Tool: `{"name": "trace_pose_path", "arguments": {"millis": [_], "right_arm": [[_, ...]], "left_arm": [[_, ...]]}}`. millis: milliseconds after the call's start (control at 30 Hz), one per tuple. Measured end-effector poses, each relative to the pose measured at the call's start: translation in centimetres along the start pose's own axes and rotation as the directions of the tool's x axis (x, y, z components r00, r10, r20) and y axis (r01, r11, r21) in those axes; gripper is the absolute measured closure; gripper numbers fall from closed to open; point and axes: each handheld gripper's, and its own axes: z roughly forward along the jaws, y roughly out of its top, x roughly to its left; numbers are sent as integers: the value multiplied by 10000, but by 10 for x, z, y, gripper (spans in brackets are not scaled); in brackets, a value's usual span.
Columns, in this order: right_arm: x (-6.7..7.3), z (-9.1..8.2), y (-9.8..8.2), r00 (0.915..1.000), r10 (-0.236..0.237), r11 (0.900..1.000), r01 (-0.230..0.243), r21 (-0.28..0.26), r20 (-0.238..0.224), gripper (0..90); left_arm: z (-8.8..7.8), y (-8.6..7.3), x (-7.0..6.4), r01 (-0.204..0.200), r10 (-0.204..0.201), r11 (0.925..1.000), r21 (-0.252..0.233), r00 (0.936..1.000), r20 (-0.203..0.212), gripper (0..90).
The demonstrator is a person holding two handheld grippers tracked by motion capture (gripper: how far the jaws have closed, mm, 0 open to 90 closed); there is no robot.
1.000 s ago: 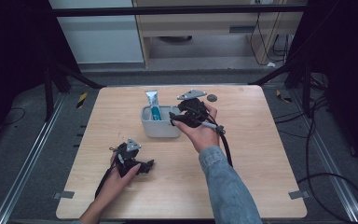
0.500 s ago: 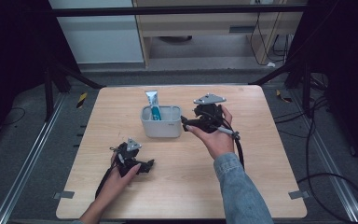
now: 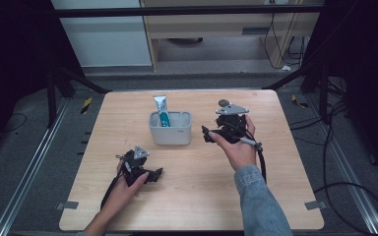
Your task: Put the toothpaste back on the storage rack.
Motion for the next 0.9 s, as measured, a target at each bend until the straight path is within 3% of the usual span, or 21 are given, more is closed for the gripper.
{"name": "trace_pose_path", "arguments": {"millis": [267, 900], "right_arm": [[-12, -3, -17, 9997, 55, 9999, -59, 155, 217, 70], [-46, -7, -57, 9923, 763, 9936, -838, 754, 978, 84]], "left_arm": [[0, 0, 0, -46, 46, 10000, 27, 10000, 14, 0], [-1, -1, 0, -68, 67, 10000, 26, 10000, 42, 0]]}}
